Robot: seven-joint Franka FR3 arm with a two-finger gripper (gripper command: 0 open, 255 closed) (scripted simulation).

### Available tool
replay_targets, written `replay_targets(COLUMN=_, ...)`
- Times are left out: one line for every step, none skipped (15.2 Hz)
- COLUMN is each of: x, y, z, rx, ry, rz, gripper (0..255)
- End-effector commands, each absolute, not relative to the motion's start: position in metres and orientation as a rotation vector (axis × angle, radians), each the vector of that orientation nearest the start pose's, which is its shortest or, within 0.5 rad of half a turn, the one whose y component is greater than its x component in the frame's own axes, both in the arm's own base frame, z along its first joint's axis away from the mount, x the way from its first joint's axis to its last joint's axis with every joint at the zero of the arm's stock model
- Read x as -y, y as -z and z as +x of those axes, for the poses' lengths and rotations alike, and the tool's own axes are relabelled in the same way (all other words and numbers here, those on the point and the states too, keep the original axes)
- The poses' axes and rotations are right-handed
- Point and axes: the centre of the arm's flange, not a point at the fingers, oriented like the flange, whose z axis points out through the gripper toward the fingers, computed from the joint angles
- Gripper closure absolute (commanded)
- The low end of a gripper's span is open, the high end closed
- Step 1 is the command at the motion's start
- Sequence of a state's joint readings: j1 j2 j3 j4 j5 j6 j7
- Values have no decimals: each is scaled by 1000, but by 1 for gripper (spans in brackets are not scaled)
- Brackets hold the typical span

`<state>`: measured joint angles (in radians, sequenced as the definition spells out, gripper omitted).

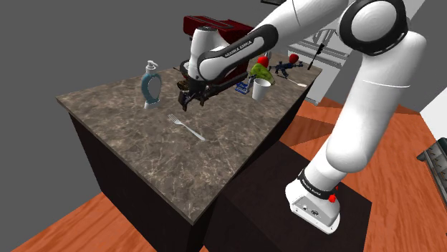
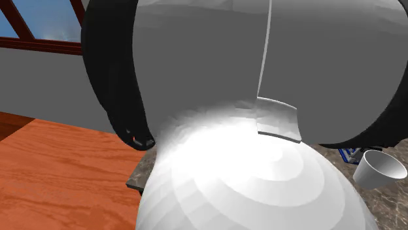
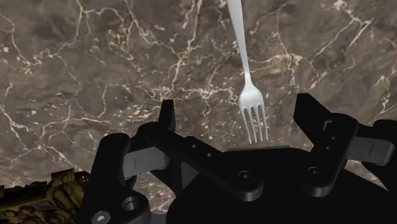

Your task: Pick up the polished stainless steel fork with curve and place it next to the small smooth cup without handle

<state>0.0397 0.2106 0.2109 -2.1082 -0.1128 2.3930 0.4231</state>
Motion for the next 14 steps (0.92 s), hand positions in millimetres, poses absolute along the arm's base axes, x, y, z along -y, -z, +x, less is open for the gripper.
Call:
replay_targets(x=-151, y=-305, z=577, rx=-151, ry=132, rz=-3139, gripper=0)
replay_targets(x=-156, y=-295, z=585, rx=-148, ry=128, rz=-3137, gripper=0)
replay_targets(x=-161, y=-285, z=593, rx=-145, ry=125, rz=-3135, gripper=0)
replay_targets(x=-166, y=-276, z=600, rx=-142, ry=122, rz=-3133, gripper=0)
replay_targets(x=-171, y=-266, z=608, rx=-140, ry=119, rz=-3131, gripper=0)
replay_targets(x=-174, y=-261, z=612, rx=-138, ry=117, rz=-3130, gripper=0)
replay_targets(x=-174, y=-256, z=612, rx=-138, ry=117, rz=-3130, gripper=0)
replay_targets(x=-174, y=-250, z=613, rx=-138, ry=117, rz=-3130, gripper=0)
replay_targets(x=-174, y=-245, z=613, rx=-138, ry=117, rz=-3130, gripper=0)
replay_targets(x=-174, y=-240, z=614, rx=-138, ry=117, rz=-3130, gripper=0)
replay_targets(x=-174, y=-234, z=614, rx=-138, ry=117, rz=-3130, gripper=0)
replay_targets(x=-174, y=-229, z=614, rx=-138, ry=117, rz=-3130, gripper=0)
replay_targets(x=-174, y=-224, z=615, rx=-138, ry=117, rz=-3130, gripper=0)
replay_targets(x=-174, y=-221, z=615, rx=-138, ry=117, rz=-3130, gripper=0)
